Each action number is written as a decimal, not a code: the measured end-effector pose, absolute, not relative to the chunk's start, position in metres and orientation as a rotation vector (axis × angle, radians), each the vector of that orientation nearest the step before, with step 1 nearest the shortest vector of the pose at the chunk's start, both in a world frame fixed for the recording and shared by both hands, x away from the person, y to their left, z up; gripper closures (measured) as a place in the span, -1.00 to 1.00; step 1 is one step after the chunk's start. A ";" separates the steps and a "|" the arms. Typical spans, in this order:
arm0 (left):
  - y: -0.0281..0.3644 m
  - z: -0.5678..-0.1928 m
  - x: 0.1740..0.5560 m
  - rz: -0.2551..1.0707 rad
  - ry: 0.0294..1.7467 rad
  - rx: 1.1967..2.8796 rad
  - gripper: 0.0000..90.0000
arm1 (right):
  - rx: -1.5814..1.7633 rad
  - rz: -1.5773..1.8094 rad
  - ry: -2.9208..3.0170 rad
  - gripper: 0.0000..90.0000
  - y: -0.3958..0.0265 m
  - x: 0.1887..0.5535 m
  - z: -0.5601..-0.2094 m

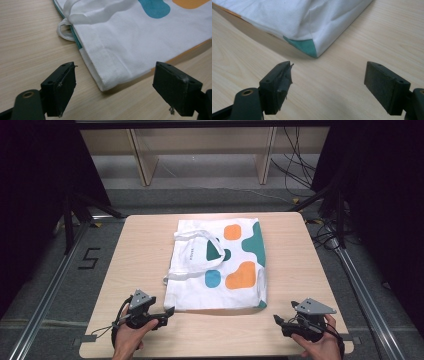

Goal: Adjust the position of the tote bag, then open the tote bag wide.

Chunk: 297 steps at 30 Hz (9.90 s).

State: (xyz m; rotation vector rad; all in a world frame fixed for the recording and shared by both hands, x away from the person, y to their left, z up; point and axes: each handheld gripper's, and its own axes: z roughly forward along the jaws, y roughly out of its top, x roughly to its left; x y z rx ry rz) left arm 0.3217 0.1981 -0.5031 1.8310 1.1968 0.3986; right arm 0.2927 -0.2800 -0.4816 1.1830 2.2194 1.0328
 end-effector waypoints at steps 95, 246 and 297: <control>0.046 -0.515 0.295 0.142 0.797 2.024 0.63 | 1.000 0.868 2.240 0.94 -0.268 0.425 -0.489; 0.137 -0.504 0.315 0.771 0.646 2.330 0.91 | 0.892 0.667 2.418 0.37 -0.281 0.325 -0.495; 0.152 -0.445 0.309 0.731 0.704 1.980 0.92 | 0.809 0.971 2.145 0.96 -0.290 0.320 -0.440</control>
